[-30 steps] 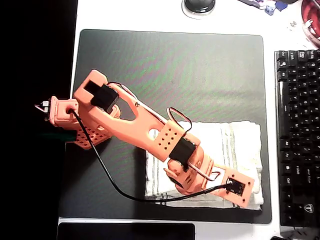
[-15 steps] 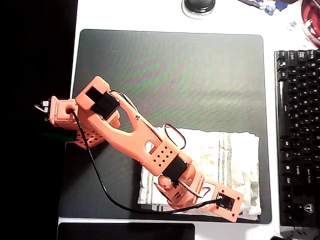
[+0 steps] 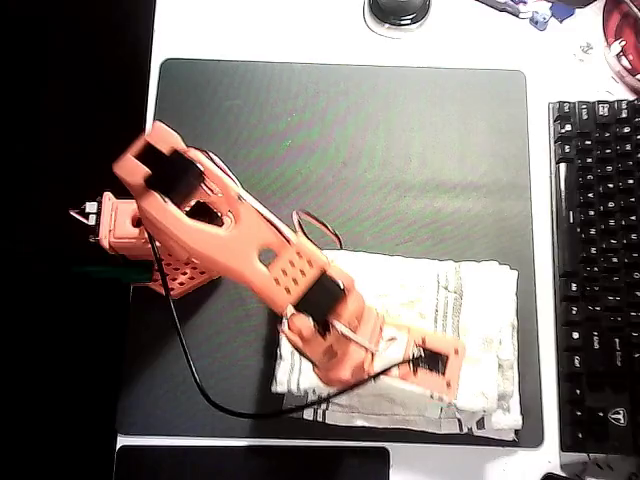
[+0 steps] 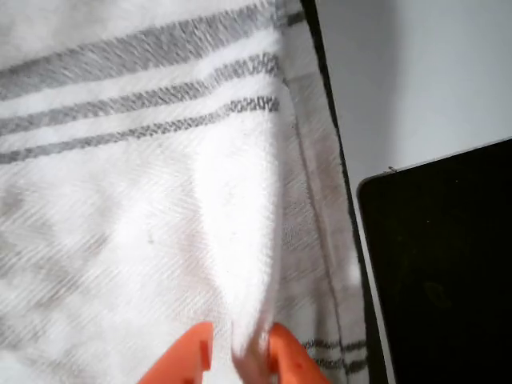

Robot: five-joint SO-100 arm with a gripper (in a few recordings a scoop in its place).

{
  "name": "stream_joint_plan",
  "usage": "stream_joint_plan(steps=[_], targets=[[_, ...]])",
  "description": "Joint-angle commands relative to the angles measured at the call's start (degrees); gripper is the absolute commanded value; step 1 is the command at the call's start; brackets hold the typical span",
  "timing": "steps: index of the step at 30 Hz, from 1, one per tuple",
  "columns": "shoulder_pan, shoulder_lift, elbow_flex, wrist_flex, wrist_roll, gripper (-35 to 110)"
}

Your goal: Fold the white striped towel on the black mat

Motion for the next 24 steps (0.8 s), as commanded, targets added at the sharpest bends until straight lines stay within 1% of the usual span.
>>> stream_joint_plan(steps=[1, 8, 12, 18, 24], targets=[[-2.2, 10.2, 2.46, 3.87, -0.53, 9], [-11.25, 23.38, 3.08, 13.27, 1.76, 9], [-19.86, 28.83, 4.92, 16.7, 6.06, 9], [-33.31, 32.17, 8.35, 17.05, 14.85, 9], [-43.68, 38.67, 18.19, 12.13, 18.72, 9]])
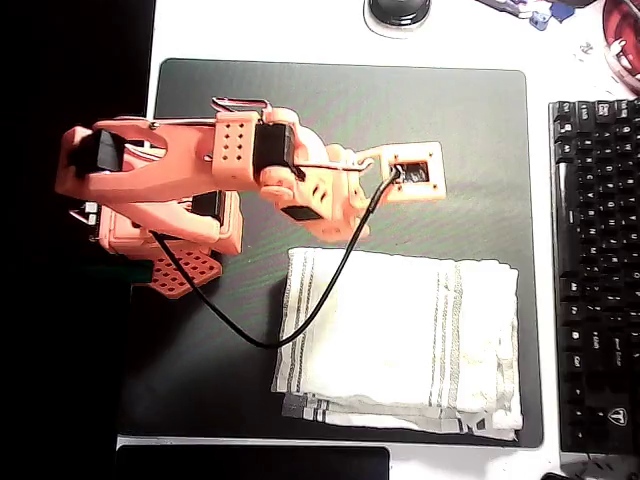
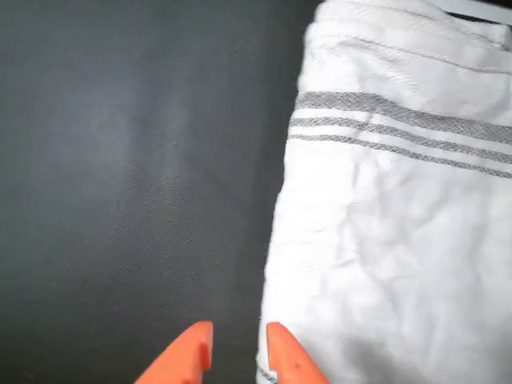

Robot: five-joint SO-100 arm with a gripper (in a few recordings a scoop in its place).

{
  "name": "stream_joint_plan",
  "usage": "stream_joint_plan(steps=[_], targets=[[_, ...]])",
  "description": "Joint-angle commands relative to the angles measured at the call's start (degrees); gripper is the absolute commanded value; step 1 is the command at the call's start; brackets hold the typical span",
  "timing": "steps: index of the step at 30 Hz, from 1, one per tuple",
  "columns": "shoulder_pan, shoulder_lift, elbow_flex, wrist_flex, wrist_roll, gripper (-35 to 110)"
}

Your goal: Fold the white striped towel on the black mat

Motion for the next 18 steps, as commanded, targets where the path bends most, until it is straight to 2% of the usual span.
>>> stream_joint_plan(steps=[1, 5, 8, 11, 18], targets=[[-5.89, 4.92, 5.62, -3.34, 1.67, 10], [-8.88, 12.3, 16.79, -10.37, 3.6, 10], [-8.0, 24.52, 26.46, -12.39, 3.16, 10], [-7.12, 35.24, 32.61, -8.96, 3.87, 10], [-5.89, 44.47, 39.81, -4.75, 3.16, 10]])
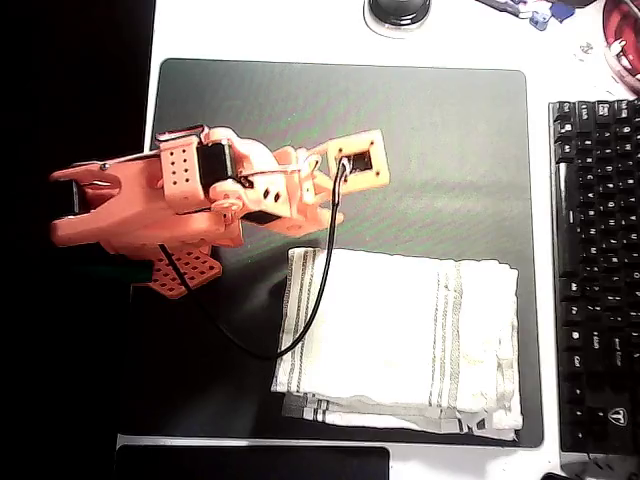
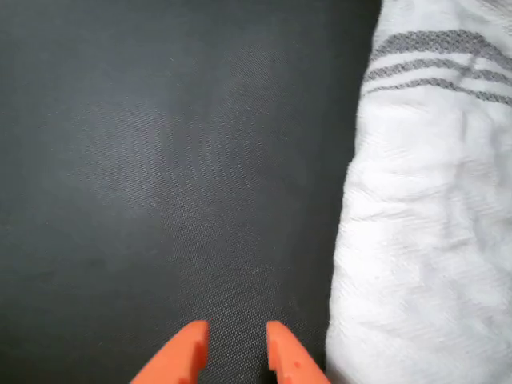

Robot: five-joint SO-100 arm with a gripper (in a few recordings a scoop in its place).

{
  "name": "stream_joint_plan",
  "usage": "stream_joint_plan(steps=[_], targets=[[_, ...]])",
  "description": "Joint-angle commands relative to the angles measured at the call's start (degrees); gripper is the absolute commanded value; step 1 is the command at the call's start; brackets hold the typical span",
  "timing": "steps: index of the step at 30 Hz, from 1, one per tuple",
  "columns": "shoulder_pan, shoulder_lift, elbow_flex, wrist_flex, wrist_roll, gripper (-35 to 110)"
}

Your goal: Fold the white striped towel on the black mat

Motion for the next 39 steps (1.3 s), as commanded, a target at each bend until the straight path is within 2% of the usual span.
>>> stream_joint_plan(steps=[1, 8, 11, 21, 39], targets=[[1.23, 5.98, 3.78, 1.05, -1.32, 10], [4.92, 12.83, 11.16, 1.58, -1.41, 6], [5.89, 12.92, 11.25, 3.87, -0.97, 0], [7.29, 12.92, 11.34, 14.06, 1.67, 0], [8.09, 13.01, 11.34, 13.89, 2.55, 0]])
